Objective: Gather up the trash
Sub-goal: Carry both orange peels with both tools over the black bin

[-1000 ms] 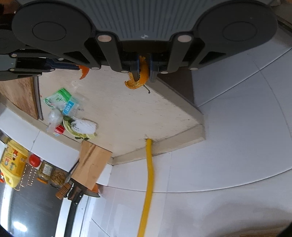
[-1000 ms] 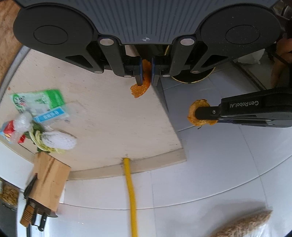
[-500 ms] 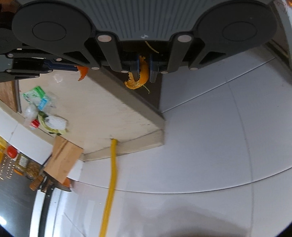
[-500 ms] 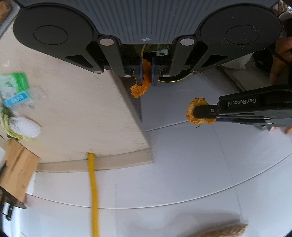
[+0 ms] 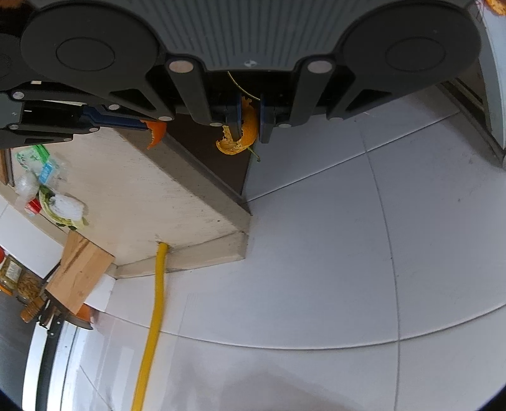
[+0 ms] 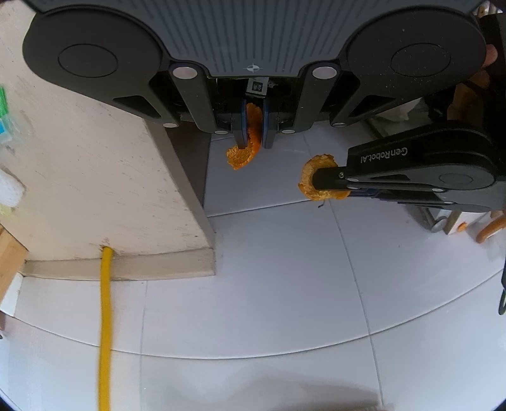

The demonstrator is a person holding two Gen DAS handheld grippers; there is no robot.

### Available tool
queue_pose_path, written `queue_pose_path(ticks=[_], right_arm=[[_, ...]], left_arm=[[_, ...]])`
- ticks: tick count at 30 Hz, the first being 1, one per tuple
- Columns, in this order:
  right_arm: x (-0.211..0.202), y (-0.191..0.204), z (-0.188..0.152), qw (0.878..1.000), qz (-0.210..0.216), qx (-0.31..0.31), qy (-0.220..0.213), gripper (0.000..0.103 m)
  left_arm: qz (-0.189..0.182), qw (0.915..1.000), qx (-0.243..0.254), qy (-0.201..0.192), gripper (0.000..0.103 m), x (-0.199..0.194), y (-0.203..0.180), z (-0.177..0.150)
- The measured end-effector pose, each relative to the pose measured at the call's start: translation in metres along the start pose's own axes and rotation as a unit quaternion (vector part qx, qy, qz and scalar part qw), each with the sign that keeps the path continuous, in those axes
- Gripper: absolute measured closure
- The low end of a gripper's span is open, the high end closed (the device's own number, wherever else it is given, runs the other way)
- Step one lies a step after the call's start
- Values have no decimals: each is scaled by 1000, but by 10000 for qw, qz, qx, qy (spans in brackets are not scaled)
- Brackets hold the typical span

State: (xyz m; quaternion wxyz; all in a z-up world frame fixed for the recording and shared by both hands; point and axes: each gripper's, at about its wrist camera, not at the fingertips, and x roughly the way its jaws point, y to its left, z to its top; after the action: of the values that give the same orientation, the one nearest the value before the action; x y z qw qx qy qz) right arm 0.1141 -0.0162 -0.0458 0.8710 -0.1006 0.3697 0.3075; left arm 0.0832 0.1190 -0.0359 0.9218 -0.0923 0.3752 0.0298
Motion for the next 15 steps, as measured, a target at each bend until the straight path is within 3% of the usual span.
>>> queue_pose_path(ticks=[15], right_arm=[[46,9,5,9988,75,-93,480,90]], left_arm=[[284,9981,-385,400,97,31,28,-5]])
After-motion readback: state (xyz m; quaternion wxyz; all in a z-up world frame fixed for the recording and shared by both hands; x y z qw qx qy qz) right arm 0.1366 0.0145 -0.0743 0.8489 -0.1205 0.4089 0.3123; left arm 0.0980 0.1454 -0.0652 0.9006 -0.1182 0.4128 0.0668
